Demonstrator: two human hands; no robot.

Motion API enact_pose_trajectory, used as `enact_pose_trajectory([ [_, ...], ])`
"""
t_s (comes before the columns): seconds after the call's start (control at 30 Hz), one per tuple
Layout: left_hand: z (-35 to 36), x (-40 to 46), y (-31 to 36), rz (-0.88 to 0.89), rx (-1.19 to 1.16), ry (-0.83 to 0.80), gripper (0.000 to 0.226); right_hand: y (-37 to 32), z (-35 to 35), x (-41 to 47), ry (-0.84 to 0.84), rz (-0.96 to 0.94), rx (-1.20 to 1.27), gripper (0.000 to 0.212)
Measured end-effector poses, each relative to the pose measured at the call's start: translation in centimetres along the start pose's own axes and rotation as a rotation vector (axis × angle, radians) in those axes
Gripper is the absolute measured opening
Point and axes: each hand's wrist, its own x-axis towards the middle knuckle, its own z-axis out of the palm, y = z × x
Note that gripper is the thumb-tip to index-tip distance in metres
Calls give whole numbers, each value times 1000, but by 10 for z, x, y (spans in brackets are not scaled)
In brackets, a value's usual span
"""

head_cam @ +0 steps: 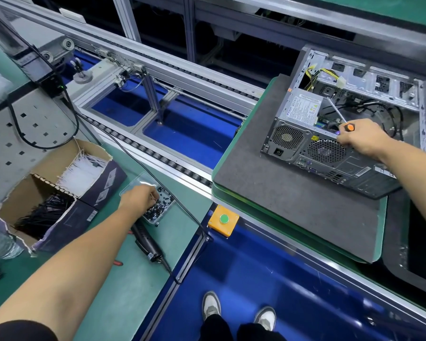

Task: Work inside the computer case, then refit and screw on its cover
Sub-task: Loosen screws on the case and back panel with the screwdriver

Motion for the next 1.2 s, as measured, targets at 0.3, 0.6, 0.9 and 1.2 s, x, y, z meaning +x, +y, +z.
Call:
enact_pose_trajectory([
  [0.3,3,8,12,-14,24,-72,7,4,1,2,-13,44,49,28],
  [0.6,6,17,33,25,173,-193,26,3,-1,1,-21,25,55,27],
  [0.9,-12,19,15,32,152,-198,12,-4,-3,-4,-26,-1,37,33],
  [1.2,-68,10,115,426,-39,-139,13,-6,-3,-6,-26,18,71,37],
])
